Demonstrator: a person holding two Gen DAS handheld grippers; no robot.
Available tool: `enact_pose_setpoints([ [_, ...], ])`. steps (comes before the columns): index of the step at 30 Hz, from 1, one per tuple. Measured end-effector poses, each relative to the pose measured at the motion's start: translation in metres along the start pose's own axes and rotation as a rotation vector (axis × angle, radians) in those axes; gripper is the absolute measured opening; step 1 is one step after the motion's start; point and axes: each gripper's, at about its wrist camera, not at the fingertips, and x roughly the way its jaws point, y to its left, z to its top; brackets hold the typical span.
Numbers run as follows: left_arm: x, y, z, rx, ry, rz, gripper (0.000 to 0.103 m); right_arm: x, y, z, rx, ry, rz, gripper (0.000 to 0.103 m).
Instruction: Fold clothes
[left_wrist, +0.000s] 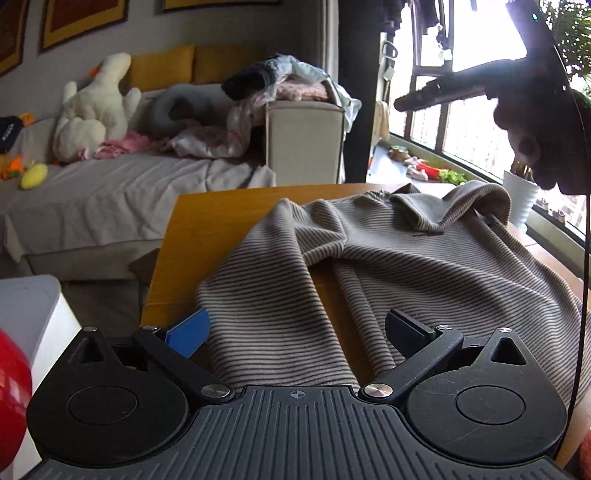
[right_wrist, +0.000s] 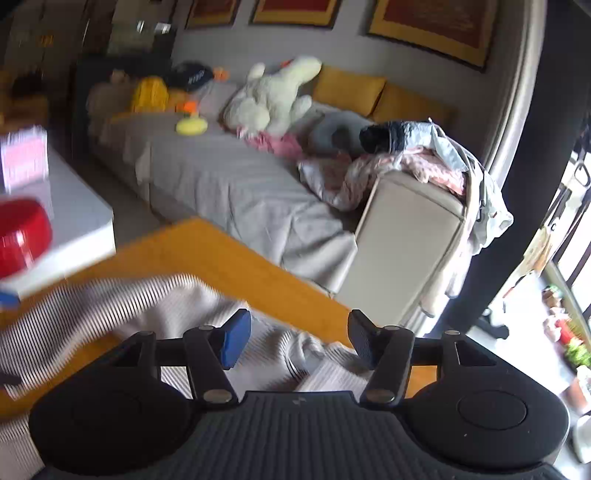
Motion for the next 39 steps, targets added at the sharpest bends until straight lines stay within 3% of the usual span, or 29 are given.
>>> enact_pose_setpoints([
  [1, 0.001, 0.001, -0.001, -0.016, 0.005, -0.014, 0.103, -0.001, -0.003, -0.013, -0.015, 0.031, -0.034, 0.058],
  [6, 0.009, 0.000, 0.001, -0.080, 0.036, -0.126, 0.103, -0.026, -0.058, -0.081, 0.237, 0.099, -0.192, 0.058],
  [13, 0.033, -0.043, 0.039, -0.057, 0.026, -0.271, 0.103, -0.022, -0.102, -0.165, 0.348, 0.224, -0.357, 0.058],
  [15, 0.047, -0.055, 0.054, -0.079, 0.040, -0.314, 0.103, -0.029, -0.108, -0.177, 0.386, 0.188, -0.369, 0.058],
  [19, 0.091, -0.077, 0.084, -0.157, 0.109, -0.365, 0.097, -0.051, -0.104, -0.184, 0.423, 0.050, -0.310, 0.058],
  [21, 0.122, -0.086, 0.096, -0.199, 0.150, -0.349, 0.085, -0.061, -0.099, -0.185, 0.424, -0.007, -0.280, 0.059],
  [26, 0.195, -0.113, 0.111, -0.235, 0.238, -0.269, 0.068, -0.076, -0.092, -0.185, 0.427, -0.063, -0.243, 0.064],
  [29, 0.211, -0.131, 0.110, -0.175, 0.207, -0.203, 0.038, -0.067, -0.091, -0.178, 0.385, -0.058, -0.260, 0.067],
  [30, 0.211, -0.138, 0.110, -0.140, 0.186, -0.187, 0.018, -0.062, -0.091, -0.175, 0.373, -0.053, -0.262, 0.067],
  [31, 0.210, -0.144, 0.110, -0.099, 0.160, -0.176, 0.005, -0.054, -0.090, -0.170, 0.363, -0.044, -0.261, 0.067],
  [36, 0.163, -0.135, 0.130, -0.037, -0.004, -0.140, 0.005, -0.020, -0.086, -0.155, 0.291, -0.018, -0.291, 0.067],
  [39, 0.135, -0.110, 0.147, -0.068, -0.077, -0.111, 0.005, -0.001, -0.080, -0.150, 0.240, 0.008, -0.308, 0.067],
])
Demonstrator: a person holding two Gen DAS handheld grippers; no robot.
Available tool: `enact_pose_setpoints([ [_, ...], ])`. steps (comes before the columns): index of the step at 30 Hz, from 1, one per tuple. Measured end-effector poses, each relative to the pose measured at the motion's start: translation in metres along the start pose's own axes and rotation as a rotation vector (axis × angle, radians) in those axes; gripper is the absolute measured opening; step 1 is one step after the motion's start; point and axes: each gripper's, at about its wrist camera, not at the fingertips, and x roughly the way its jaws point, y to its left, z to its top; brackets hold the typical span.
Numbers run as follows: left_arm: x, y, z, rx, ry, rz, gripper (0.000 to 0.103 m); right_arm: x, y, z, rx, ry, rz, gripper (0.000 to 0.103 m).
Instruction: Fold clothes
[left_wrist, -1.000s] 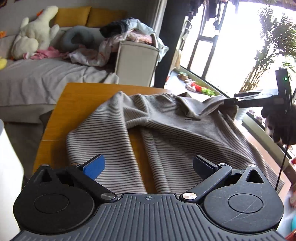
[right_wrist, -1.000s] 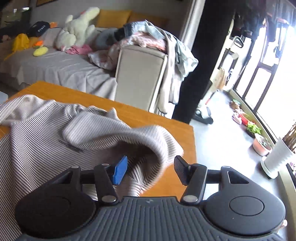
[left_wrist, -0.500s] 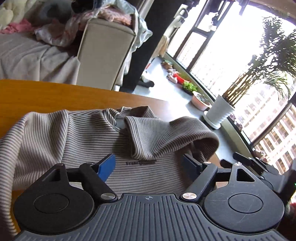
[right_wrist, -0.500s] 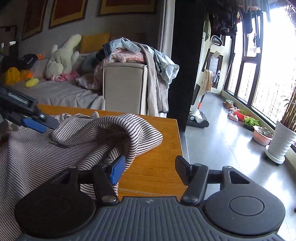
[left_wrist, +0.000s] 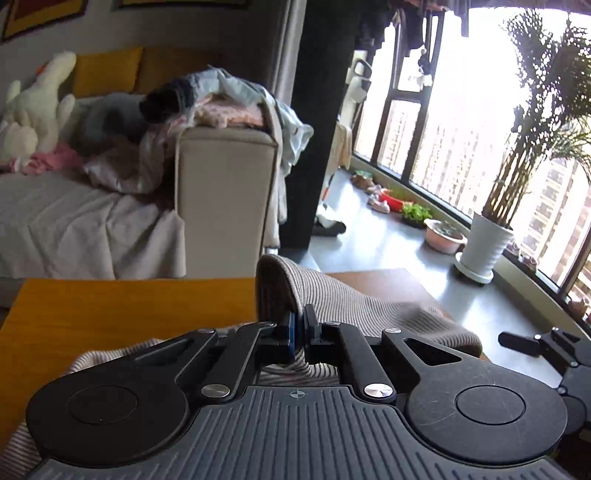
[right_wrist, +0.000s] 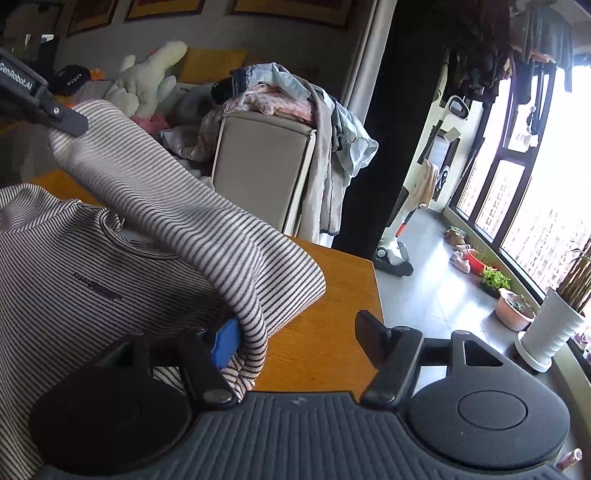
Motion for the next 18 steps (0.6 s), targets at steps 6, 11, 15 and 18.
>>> enact_pose_setpoints([
  [6, 0.016, 0.038, -0.024, -0.046, 0.113, 0.067, 0.006, 0.007, 0.025, -0.004, -0.171, 0.044, -0.121, 0.072],
  [11, 0.029, 0.054, -0.055, -0.006, 0.176, 0.122, 0.015, -0.018, 0.024, 0.008, -0.187, 0.050, -0.096, 0.075],
  [15, -0.014, 0.074, -0.040, -0.062, 0.134, 0.035, 0.048, -0.062, 0.032, 0.024, -0.136, -0.004, -0.022, 0.077],
  [18, -0.054, 0.086, -0.030, -0.025, 0.089, 0.031, 0.078, -0.097, 0.058, 0.039, -0.115, -0.072, 0.121, 0.076],
])
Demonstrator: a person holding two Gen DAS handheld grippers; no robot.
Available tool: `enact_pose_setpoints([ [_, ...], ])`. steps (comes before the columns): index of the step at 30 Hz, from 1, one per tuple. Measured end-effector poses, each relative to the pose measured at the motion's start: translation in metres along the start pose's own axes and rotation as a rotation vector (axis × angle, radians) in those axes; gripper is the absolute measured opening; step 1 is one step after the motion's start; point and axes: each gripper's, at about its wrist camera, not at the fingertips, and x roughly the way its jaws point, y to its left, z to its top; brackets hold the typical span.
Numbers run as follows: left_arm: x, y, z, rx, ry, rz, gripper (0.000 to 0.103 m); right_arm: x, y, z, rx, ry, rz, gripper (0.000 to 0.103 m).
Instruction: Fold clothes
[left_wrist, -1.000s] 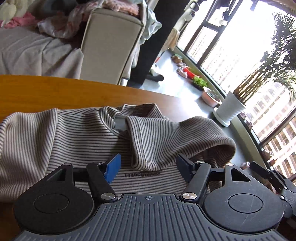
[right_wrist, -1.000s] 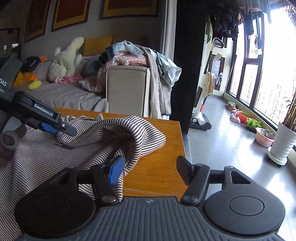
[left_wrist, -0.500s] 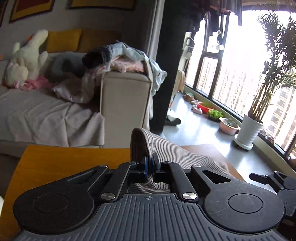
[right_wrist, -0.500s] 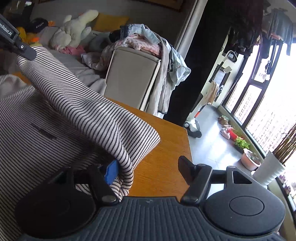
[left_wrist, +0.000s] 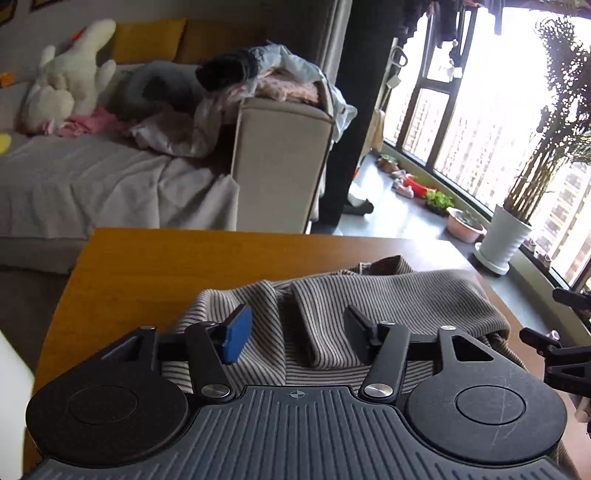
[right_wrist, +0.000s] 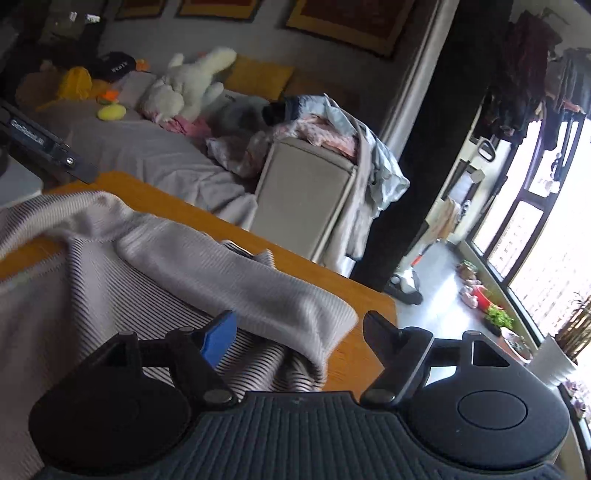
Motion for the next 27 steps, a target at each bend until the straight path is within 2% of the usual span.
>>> enact_pose_setpoints([
  [1, -0.013, 0.005, 0.001, 0.016, -0.008, 0.006, 0.081, -0.008, 0.013, 0.006, -0.002, -0.023, 0.056, 0.076],
  [2, -0.024, 0.009, 0.000, 0.025, -0.012, 0.021, 0.081, -0.015, 0.031, 0.013, -0.011, -0.043, 0.126, 0.068],
  [3, -0.035, 0.014, -0.002, 0.032, -0.015, 0.040, 0.082, -0.020, 0.050, 0.018, -0.025, -0.056, 0.197, 0.053],
  [5, -0.051, 0.026, -0.007, 0.015, -0.014, 0.063, 0.083, -0.025, 0.091, 0.024, -0.071, -0.049, 0.346, 0.042],
  [7, -0.067, 0.040, -0.012, -0.007, -0.012, 0.084, 0.087, -0.028, 0.130, 0.030, -0.118, -0.043, 0.481, 0.042],
  [10, -0.085, 0.058, -0.021, -0.049, -0.021, 0.115, 0.090, -0.024, 0.182, 0.030, -0.201, -0.044, 0.557, 0.042],
  [13, -0.102, 0.074, -0.027, -0.092, -0.032, 0.141, 0.091, -0.017, 0.232, 0.030, -0.277, -0.042, 0.615, 0.049],
  [15, -0.111, 0.083, -0.029, -0.119, -0.038, 0.150, 0.091, 0.000, 0.245, 0.030, -0.281, -0.016, 0.556, 0.051],
  [16, -0.114, 0.087, -0.030, -0.129, -0.043, 0.150, 0.092, 0.010, 0.247, 0.029, -0.281, 0.006, 0.532, 0.046],
  [17, -0.116, 0.090, -0.029, -0.139, -0.049, 0.148, 0.092, 0.017, 0.244, 0.031, -0.278, 0.023, 0.522, 0.023],
  [18, -0.118, 0.091, -0.029, -0.146, -0.054, 0.145, 0.094, 0.021, 0.237, 0.033, -0.285, 0.027, 0.510, 0.006],
  [21, -0.122, 0.093, -0.029, -0.160, -0.067, 0.132, 0.095, 0.023, 0.197, 0.051, -0.329, -0.087, 0.361, 0.005],
  [24, -0.119, 0.092, -0.029, -0.165, -0.070, 0.117, 0.095, 0.037, 0.125, 0.086, -0.256, -0.167, 0.146, 0.005],
  [27, -0.103, 0.085, -0.029, -0.173, -0.051, 0.082, 0.095, 0.047, 0.054, 0.110, -0.193, -0.217, -0.026, 0.004],
])
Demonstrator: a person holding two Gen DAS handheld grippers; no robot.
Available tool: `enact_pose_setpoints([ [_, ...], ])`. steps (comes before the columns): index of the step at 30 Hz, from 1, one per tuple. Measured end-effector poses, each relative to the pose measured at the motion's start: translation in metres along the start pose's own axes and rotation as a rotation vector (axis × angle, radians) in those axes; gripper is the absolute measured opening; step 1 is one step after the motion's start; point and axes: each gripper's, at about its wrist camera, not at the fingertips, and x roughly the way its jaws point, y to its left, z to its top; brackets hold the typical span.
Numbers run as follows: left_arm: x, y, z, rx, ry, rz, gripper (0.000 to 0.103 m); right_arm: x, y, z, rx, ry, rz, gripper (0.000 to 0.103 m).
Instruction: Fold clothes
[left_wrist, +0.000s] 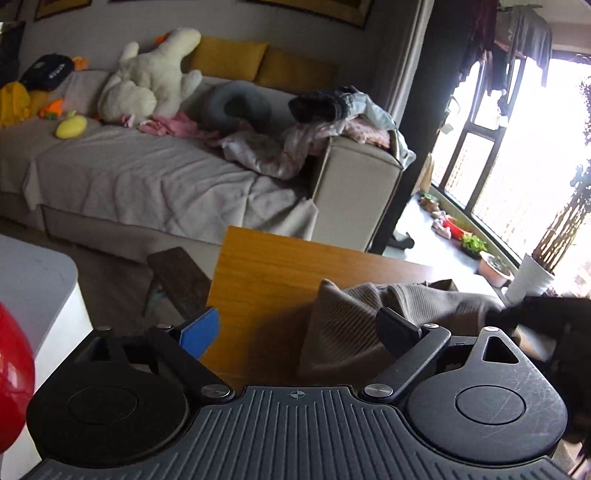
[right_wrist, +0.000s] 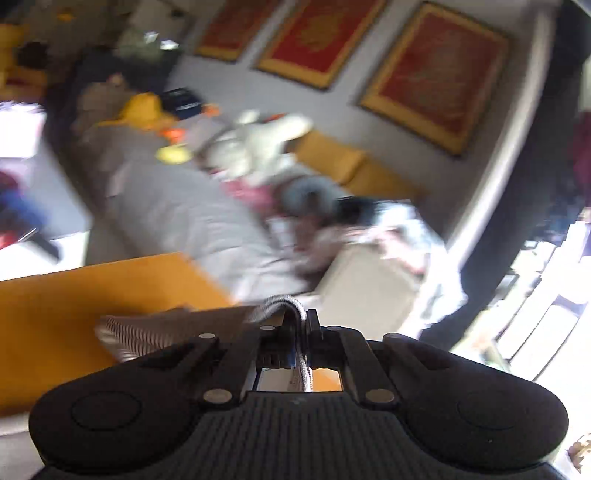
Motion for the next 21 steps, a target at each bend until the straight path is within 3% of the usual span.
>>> enact_pose_setpoints([
  [3, 0.019, -0.018, -0.004, 0.017, 0.039, -0.049, 0.095, 0.014, -0.055, -0.014, -0.006, 0.017, -0.112, 0.004],
  [8, 0.050, -0.057, -0.016, 0.074, 0.104, -0.121, 0.095, 0.034, -0.107, -0.077, 0.054, 0.117, -0.140, 0.005],
  [11, 0.066, -0.078, -0.022, 0.112, 0.134, -0.146, 0.096, 0.041, -0.111, -0.126, 0.075, 0.217, -0.126, 0.018],
  [15, 0.081, -0.101, -0.032, 0.181, 0.168, -0.148, 0.096, 0.035, -0.113, -0.169, 0.098, 0.343, -0.125, 0.027],
  [16, 0.083, -0.105, -0.035, 0.198, 0.174, -0.147, 0.096, 0.027, -0.117, -0.175, 0.136, 0.352, -0.123, 0.030],
  [18, 0.085, -0.112, -0.040, 0.229, 0.181, -0.153, 0.096, 0.014, -0.125, -0.179, 0.206, 0.353, -0.124, 0.051],
  [21, 0.089, -0.121, -0.042, 0.259, 0.183, -0.169, 0.096, -0.003, -0.137, -0.173, 0.323, 0.307, -0.121, 0.054],
])
